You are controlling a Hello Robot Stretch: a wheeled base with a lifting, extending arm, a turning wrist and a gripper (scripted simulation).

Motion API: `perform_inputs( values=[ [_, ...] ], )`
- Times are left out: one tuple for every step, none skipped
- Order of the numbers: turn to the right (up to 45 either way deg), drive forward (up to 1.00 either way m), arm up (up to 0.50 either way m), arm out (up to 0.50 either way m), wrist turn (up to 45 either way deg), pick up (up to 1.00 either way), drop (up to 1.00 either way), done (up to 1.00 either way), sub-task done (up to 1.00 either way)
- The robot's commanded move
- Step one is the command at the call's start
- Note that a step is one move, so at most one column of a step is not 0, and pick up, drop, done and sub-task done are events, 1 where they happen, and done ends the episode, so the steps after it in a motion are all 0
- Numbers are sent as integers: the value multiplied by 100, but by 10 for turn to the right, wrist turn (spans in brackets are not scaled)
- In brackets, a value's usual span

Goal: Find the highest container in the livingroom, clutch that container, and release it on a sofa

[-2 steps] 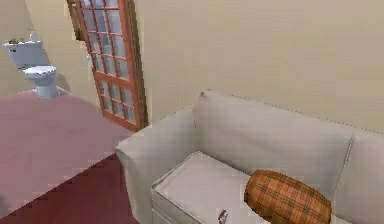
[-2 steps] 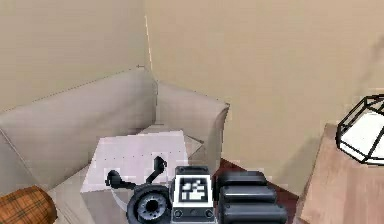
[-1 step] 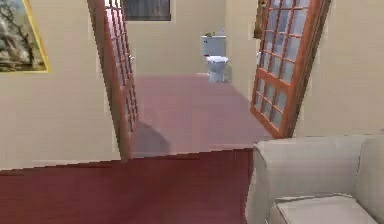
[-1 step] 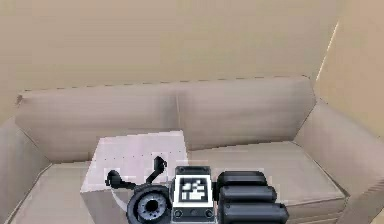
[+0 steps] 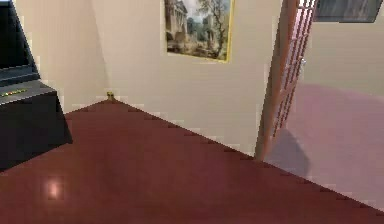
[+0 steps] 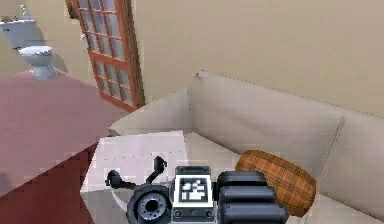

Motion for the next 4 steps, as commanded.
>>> perform_inputs(
  values=[
    [-390,0,0,0,0,0,0,0,0],
    [-30,0,0,0,0,0,0,0,0],
    [450,0,0,0,0,0,0,0,0],
    [450,0,0,0,0,0,0,0,0]
  ],
)
